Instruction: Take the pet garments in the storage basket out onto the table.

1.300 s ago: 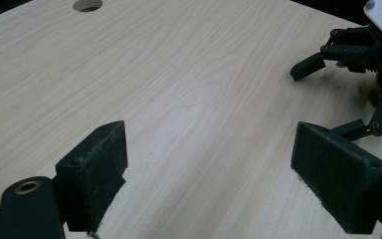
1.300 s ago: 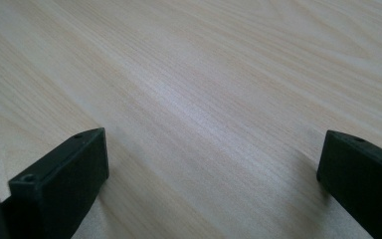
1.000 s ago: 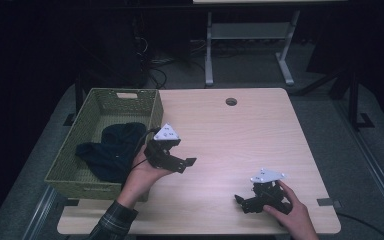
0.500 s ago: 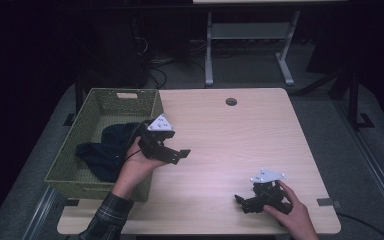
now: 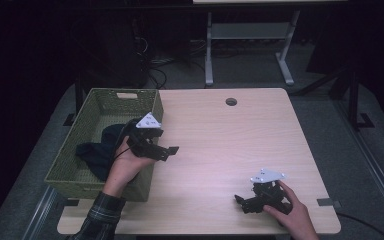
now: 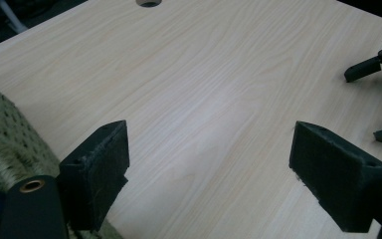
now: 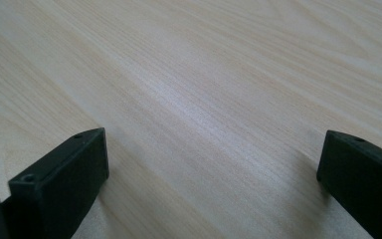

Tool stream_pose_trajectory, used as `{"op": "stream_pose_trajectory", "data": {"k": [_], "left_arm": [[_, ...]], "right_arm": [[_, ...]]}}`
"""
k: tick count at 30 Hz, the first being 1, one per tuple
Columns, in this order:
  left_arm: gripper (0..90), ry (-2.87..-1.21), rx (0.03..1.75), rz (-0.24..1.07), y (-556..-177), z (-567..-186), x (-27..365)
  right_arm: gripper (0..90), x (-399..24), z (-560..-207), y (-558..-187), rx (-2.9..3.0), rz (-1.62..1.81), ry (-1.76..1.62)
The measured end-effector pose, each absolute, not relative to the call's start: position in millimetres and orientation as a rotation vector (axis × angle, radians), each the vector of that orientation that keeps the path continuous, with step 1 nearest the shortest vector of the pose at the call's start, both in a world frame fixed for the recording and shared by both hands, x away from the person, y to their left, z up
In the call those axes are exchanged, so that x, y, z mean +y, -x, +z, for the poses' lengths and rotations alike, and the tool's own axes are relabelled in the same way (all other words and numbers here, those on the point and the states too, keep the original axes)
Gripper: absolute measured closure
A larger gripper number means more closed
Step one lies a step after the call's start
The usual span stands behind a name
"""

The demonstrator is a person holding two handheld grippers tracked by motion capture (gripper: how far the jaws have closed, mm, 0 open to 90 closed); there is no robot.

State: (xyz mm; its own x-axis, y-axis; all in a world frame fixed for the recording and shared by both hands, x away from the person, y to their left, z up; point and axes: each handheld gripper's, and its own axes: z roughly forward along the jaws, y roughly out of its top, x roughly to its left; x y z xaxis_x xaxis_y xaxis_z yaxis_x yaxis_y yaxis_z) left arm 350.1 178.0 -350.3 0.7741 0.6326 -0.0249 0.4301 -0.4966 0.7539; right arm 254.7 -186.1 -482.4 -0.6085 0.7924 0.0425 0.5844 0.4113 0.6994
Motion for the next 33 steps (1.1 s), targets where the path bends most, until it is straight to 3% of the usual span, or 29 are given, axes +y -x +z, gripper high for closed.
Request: {"op": "stream_pose_trajectory", "data": {"k": [33], "left_arm": [[16.2,-2.134,0.948,0.44,-354.4,-341.0,248.9]], "right_arm": [[0.0,-186.2,-482.3,-254.7,2.377,0.998,-1.198]]}}
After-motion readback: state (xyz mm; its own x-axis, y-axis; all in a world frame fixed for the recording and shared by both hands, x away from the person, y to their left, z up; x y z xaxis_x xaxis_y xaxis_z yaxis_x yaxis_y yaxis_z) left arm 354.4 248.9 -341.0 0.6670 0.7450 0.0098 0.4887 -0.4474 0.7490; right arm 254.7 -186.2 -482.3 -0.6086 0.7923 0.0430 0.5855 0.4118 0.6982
